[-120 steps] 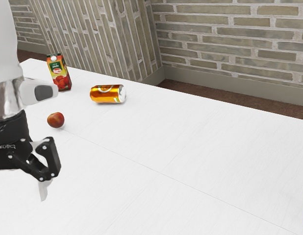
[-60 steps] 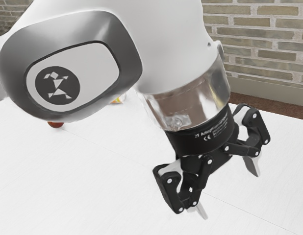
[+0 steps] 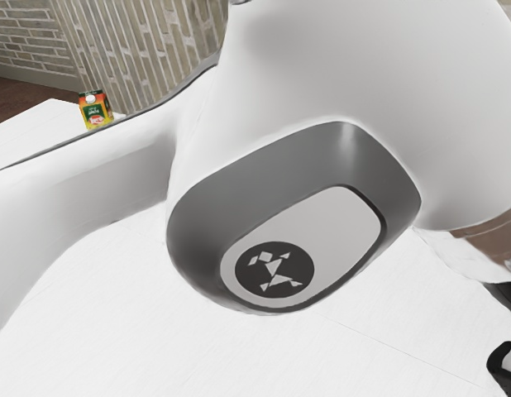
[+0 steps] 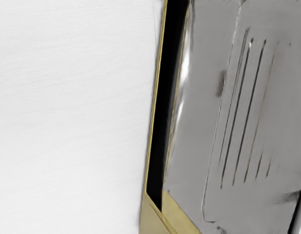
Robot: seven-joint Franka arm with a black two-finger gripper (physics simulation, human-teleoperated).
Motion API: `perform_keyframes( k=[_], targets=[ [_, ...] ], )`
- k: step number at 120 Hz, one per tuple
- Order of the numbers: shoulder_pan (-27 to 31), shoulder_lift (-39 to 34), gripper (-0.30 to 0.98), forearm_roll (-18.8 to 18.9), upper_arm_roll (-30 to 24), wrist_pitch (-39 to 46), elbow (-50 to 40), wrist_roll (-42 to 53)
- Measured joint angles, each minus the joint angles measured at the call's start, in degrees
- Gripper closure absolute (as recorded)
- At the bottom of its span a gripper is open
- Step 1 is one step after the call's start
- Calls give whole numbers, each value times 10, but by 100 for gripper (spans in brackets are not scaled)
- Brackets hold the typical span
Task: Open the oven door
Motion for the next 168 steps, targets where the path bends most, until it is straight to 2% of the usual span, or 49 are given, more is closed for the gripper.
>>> perform_keyframes(
  k=[34,47,72,110,134,155,168],
  targets=[
    [-16,-40,0,15,2,40,-58,-39],
    [-3,-21,0,27,2,46,-52,-31],
    [63,13,0,38,3,51,-29,-6],
    [76,39,0,36,3,53,-1,23],
    [70,60,0,37,-1,54,18,35],
    [28,64,0,39,-1,62,20,42],
    [20,84,0,39,-2,68,49,45]
  ],
)
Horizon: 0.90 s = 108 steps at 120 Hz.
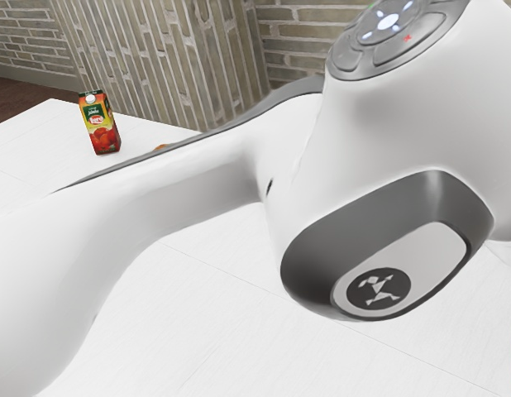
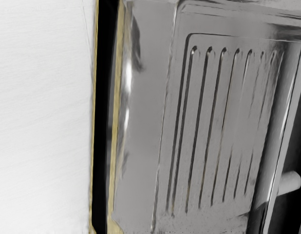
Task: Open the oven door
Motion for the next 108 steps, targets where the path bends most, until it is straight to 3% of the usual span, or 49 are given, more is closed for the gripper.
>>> perform_keyframes(
  k=[108],
  targets=[
    [6,43,0,-1,-9,30,12,15]
  ],
)
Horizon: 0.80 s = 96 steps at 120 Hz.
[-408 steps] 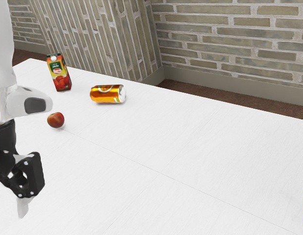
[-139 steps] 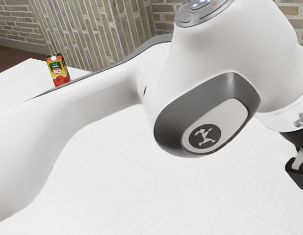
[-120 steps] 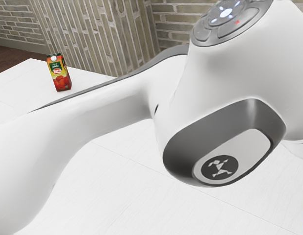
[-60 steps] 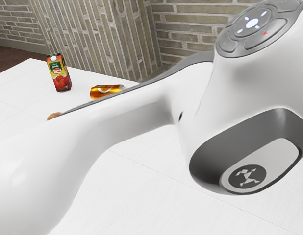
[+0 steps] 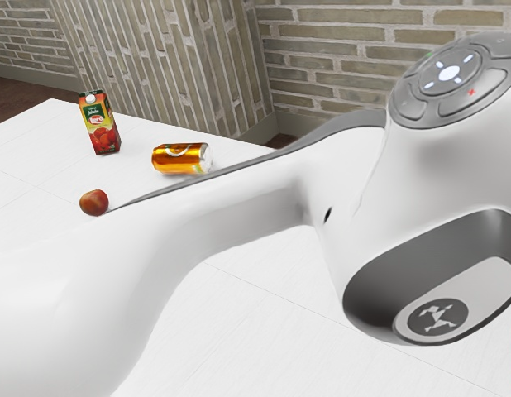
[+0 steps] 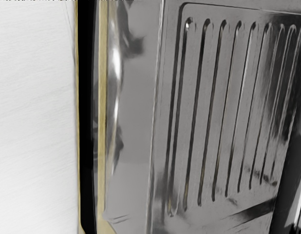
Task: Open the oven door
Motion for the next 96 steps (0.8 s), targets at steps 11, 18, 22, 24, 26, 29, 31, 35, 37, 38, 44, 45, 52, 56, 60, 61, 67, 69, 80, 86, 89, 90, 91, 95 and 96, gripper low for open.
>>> perform_keyframes(
  k=[11,18,22,24,26,29,31,35,37,38,44,45,52,56,60,61,67,69,80,86,89,90,91,95,96],
  targets=[
    [2,2,0,-7,1,1,-2,1],
    [2,2,0,-10,1,1,-4,1],
    [1,-4,0,-11,2,1,-12,1],
    [0,-8,0,-11,2,1,-16,1],
    [-1,-11,0,-11,2,1,-21,1],
    [-2,-15,0,-11,3,1,-28,1],
    [-3,-18,0,-12,3,1,-32,2],
    [-5,-26,0,-11,3,2,-45,2],
    [-6,-31,0,-11,3,2,-52,2],
    [-6,-34,0,-11,3,2,-55,2],
    [-10,-50,0,-11,3,3,-80,2],
    [-10,-52,0,-11,3,3,-84,2],
    [-14,-70,0,-11,3,5,-111,2],
    [-16,-80,0,-11,3,7,-124,3],
    [-20,-94,0,-11,2,9,-146,3],
    [-21,-98,0,-11,2,10,-152,3],
    [-25,-117,0,-10,2,14,-180,3],
    [-28,-122,0,-11,3,15,-190,3],
    [-39,-147,0,-13,4,25,-237,3],
    [-43,-158,0,-13,5,29,-255,3],
    [-44,-163,0,-13,5,31,-263,2],
    [-45,-164,0,-12,5,32,-265,2],
    [-45,-166,0,-12,5,32,-267,2],
    [-48,-173,0,-12,5,35,-278,2],
    [-48,-174,0,-12,5,35,-280,2]
  ],
)
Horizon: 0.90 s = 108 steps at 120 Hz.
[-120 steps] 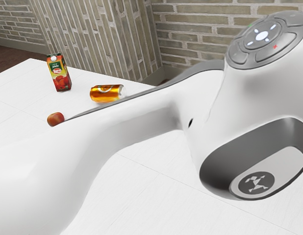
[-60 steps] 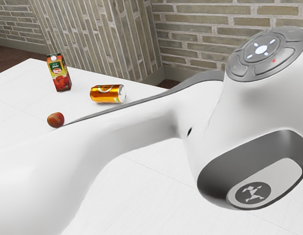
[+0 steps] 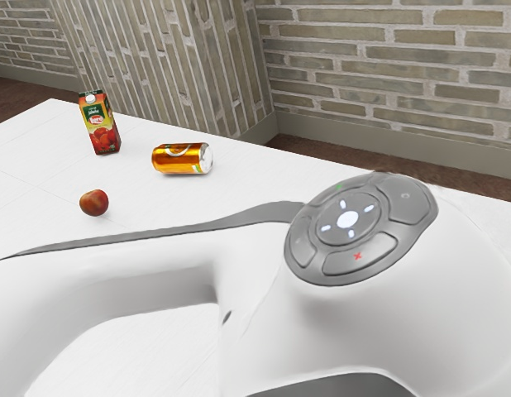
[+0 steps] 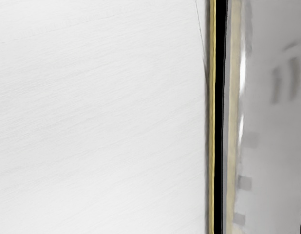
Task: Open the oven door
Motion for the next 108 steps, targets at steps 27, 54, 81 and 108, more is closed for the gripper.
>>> perform_keyframes(
  k=[27,54,81,108],
  targets=[
    [-23,-63,0,4,4,12,-85,-2],
    [153,-300,1,18,-33,22,-292,-19],
    [246,-260,1,-19,-47,-110,-74,-18],
    [374,-157,0,-87,73,-395,42,-52]
  ],
)
